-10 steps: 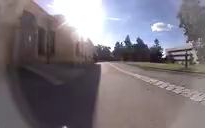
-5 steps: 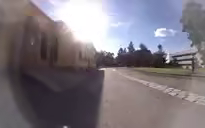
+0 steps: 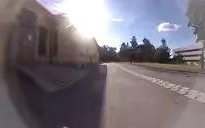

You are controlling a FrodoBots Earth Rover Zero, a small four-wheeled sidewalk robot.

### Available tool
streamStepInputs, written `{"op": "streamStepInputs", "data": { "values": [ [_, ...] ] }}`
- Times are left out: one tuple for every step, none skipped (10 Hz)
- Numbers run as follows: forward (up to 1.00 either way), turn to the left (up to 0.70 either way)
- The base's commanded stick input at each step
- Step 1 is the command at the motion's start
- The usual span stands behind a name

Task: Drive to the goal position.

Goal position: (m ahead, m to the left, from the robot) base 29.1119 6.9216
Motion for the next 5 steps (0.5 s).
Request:
{"op": "streamStepInputs", "data": {
  "values": [
    [1.0, -0.4],
    [1.0, -0.4],
    [1.0, -0.4],
    [1.0, -0.4],
    [1.0, -0.4]
  ]
}}
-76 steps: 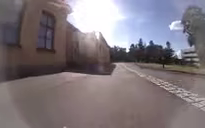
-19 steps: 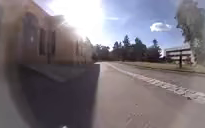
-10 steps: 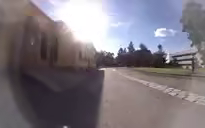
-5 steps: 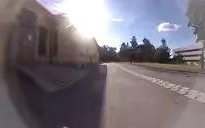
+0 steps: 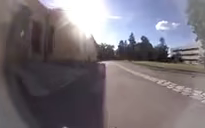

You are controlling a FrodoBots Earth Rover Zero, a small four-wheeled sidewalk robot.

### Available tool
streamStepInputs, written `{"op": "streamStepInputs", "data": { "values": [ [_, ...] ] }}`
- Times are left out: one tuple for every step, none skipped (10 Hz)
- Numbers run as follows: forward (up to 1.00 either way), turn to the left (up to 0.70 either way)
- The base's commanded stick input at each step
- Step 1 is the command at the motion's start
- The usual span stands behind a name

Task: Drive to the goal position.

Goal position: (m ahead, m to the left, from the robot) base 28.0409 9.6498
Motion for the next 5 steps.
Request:
{"op": "streamStepInputs", "data": {
  "values": [
    [1.0, -0.4],
    [1.0, -0.4],
    [1.0, -0.4],
    [1.0, -0.29],
    [1.0, -0.06]
  ]
}}
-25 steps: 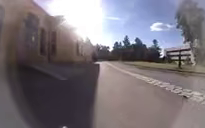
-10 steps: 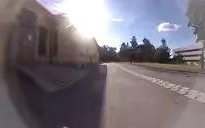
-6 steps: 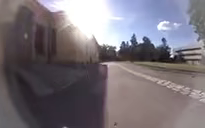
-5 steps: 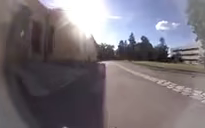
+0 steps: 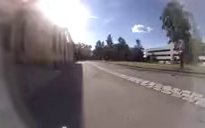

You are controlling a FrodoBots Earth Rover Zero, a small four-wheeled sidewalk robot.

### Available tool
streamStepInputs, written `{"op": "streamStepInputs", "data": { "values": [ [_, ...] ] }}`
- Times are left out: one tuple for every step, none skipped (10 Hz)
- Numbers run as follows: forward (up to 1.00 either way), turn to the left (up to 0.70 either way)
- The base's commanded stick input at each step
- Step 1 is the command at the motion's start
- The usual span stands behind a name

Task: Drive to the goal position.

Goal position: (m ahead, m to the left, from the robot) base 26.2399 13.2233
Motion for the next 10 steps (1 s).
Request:
{"op": "streamStepInputs", "data": {
  "values": [
    [1.0, -0.03],
    [1.0, 0.0],
    [1.0, 0.0],
    [1.0, 0.15],
    [1.0, 0.4],
    [1.0, 0.4],
    [1.0, 0.4],
    [1.0, 0.4],
    [1.0, 0.37],
    [1.0, 0.21]
  ]
}}
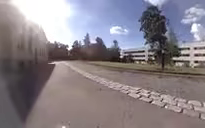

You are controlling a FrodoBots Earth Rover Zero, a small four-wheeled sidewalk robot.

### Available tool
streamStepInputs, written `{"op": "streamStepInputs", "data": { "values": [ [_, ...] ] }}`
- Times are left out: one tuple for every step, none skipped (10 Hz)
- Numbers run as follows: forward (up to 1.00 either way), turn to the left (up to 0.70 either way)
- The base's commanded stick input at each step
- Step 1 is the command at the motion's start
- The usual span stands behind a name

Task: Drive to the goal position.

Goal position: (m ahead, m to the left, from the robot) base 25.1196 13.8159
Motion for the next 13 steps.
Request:
{"op": "streamStepInputs", "data": {
  "values": [
    [1.0, 0.05],
    [1.0, 0.0],
    [1.0, 0.0],
    [1.0, 0.0],
    [1.0, 0.0],
    [1.0, 0.0],
    [1.0, 0.0],
    [1.0, 0.0],
    [1.0, 0.0],
    [1.0, 0.0],
    [1.0, 0.0],
    [1.0, 0.0],
    [1.0, 0.0]
  ]
}}
